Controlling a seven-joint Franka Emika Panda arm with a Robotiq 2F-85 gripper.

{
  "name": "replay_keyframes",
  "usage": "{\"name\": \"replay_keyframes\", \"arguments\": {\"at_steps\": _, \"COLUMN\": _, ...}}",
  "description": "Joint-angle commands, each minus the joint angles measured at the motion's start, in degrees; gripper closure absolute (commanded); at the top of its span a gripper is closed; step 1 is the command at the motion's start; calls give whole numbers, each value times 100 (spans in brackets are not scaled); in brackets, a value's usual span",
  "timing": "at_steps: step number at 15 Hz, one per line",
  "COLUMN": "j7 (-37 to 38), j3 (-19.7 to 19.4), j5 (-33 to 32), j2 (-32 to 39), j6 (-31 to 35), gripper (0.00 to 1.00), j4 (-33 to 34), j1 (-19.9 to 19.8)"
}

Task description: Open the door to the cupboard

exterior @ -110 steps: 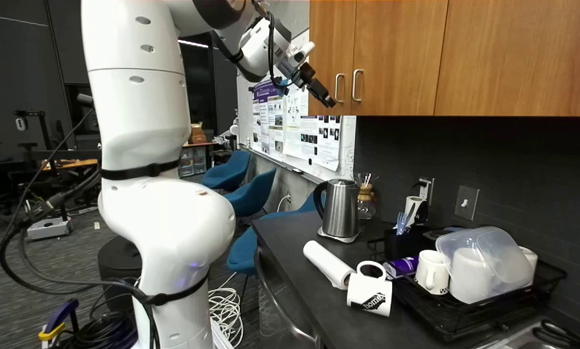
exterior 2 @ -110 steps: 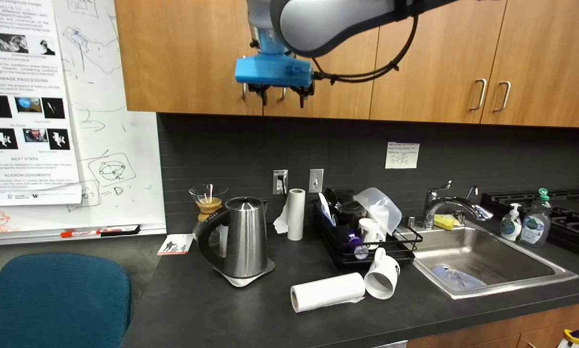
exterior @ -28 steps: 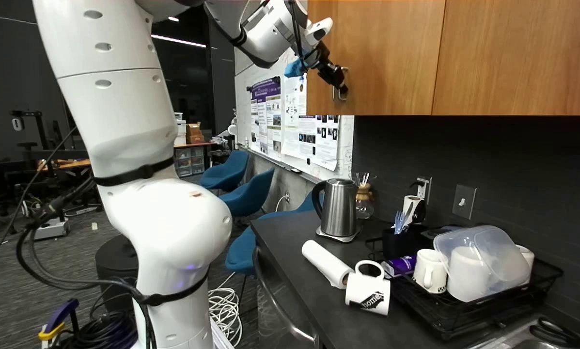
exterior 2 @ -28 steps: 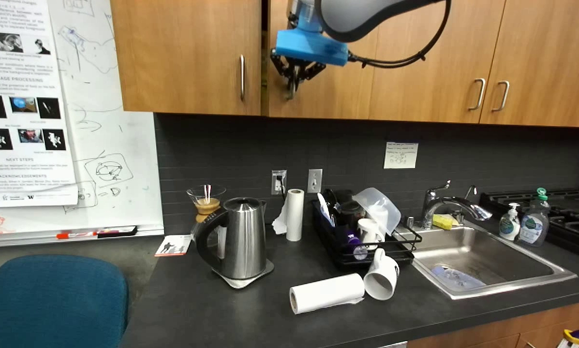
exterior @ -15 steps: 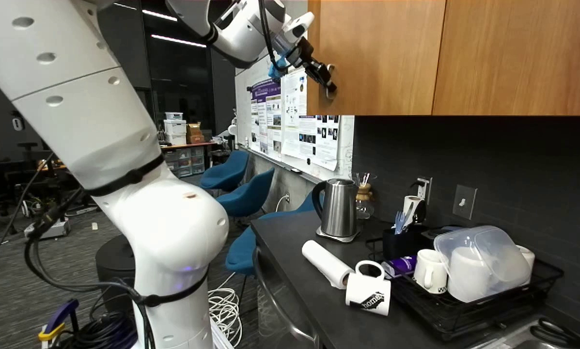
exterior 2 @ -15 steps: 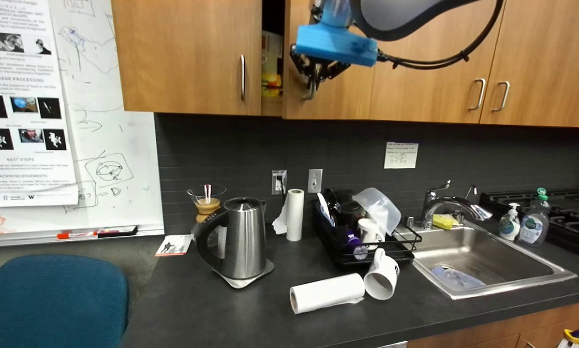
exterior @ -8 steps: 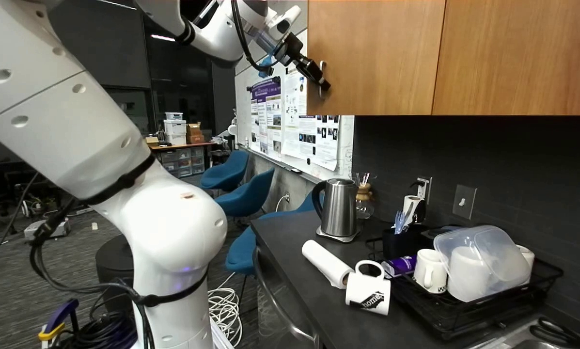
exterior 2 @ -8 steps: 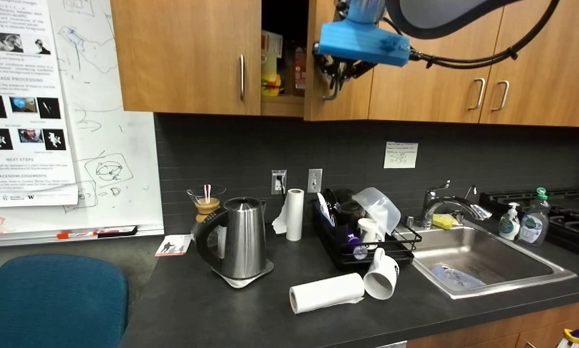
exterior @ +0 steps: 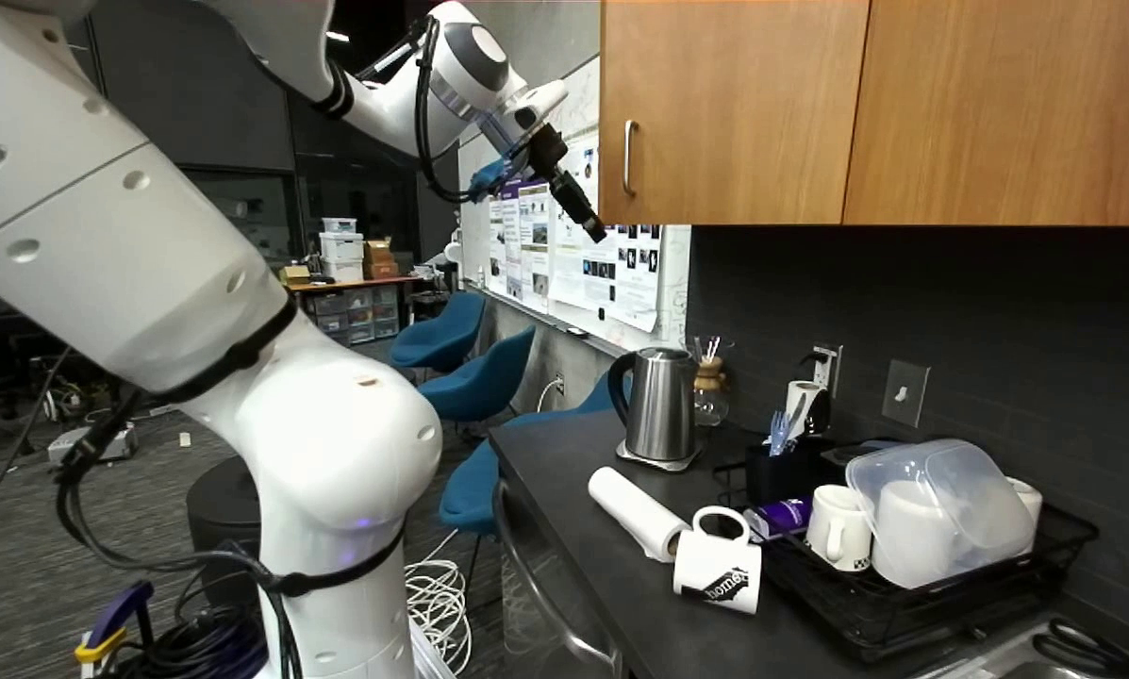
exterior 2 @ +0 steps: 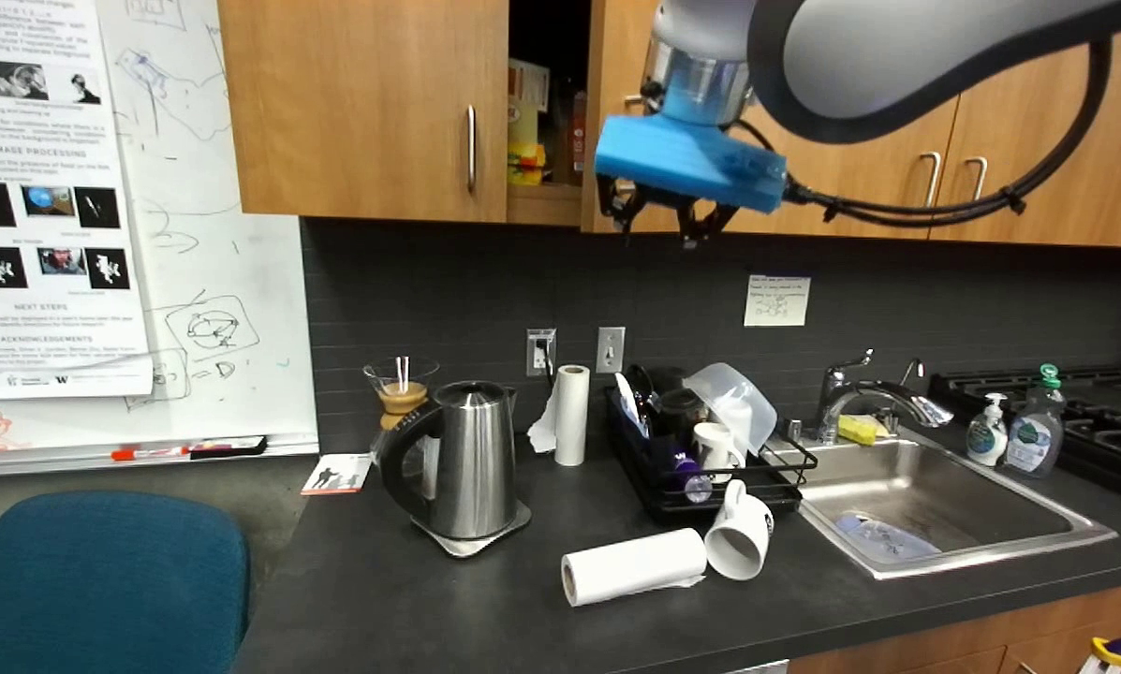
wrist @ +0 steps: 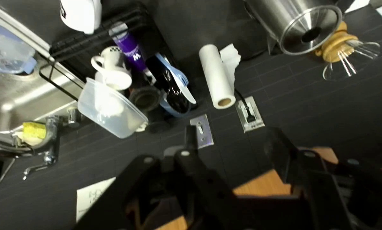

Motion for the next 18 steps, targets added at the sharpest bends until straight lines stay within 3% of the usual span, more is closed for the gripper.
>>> {"name": "replay_keyframes", "arguments": {"at_steps": 1, "j7": 305, "j3": 87, "j5": 355, "j2": -3, "j6": 8, "gripper": 11, "j4": -317, "j1": 43}}
{"name": "replay_keyframes", "arguments": {"at_steps": 2, "j7": 339, "j3": 87, "j5": 413, "j2": 5, "j6": 30, "gripper": 3, "j4": -386, "j1": 50}}
{"name": "replay_keyframes", "arguments": {"at_steps": 4, "j7": 337, "j3": 61, "j5": 574, "j2": 27, "j6": 33, "gripper": 0, "j4": -452, "j1": 92}}
{"name": "replay_keyframes", "arguments": {"at_steps": 18, "j7": 147, "j3": -403, "j5": 2410, "j2": -30, "j6": -437, "gripper": 0, "j4": -1063, "j1": 396}}
